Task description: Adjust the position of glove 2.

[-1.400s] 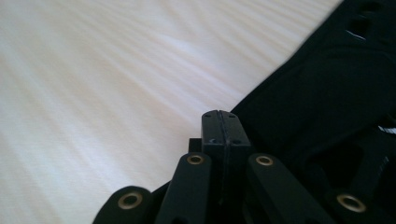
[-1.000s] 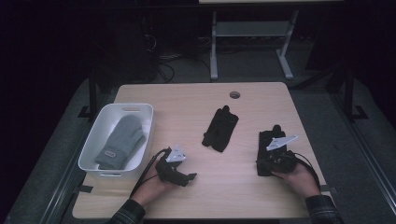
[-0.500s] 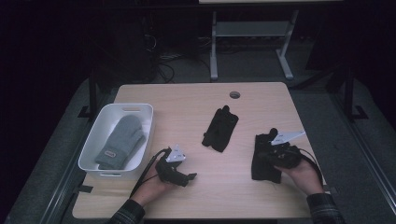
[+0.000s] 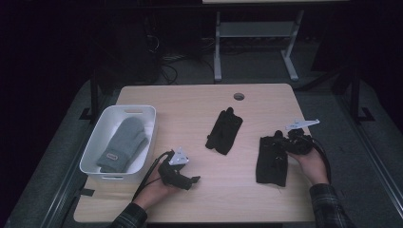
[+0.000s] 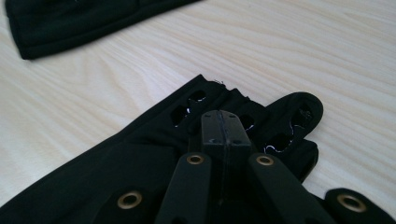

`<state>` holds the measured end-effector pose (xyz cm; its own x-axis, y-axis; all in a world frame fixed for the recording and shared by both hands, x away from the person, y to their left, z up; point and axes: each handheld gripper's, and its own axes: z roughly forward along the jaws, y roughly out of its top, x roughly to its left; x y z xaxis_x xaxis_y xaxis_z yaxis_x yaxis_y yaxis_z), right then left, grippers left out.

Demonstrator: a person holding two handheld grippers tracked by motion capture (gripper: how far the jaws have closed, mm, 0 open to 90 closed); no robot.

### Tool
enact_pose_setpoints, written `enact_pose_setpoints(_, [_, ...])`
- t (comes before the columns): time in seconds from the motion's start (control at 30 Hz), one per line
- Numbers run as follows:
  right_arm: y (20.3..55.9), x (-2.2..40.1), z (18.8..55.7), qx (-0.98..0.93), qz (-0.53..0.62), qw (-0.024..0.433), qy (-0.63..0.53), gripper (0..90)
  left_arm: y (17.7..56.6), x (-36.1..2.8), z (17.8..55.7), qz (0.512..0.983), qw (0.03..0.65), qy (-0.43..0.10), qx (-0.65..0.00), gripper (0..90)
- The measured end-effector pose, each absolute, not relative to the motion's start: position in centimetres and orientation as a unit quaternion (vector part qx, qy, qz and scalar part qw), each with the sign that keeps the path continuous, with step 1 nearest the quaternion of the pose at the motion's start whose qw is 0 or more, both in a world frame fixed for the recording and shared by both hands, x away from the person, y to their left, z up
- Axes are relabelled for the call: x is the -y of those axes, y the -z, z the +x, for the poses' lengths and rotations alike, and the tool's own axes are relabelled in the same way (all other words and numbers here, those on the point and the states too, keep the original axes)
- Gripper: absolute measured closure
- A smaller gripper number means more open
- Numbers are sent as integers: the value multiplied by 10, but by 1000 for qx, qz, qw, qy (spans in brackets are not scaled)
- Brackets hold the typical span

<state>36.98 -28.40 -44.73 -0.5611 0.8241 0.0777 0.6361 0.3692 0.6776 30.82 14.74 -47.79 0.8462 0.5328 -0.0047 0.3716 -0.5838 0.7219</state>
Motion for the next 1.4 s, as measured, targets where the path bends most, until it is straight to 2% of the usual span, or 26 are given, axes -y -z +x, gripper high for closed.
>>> enact_pose_setpoints(0.33, [461, 280, 378, -822, 451, 135, -321, 900, 478, -147, 308, 883, 378, -107, -256, 123])
enact_pose_setpoints(0.57, [460, 260, 366, -833, 434, 118, -322, 900, 478, -147, 308, 883, 378, -107, -255, 124])
enact_pose_setpoints(1.17, [457, 193, 322, -860, 390, 112, -309, 900, 478, -148, 308, 883, 378, -108, -255, 124])
enact_pose_setpoints(1.4, [454, 194, 321, -861, 378, 112, -321, 900, 478, -147, 308, 882, 381, -107, -257, 124])
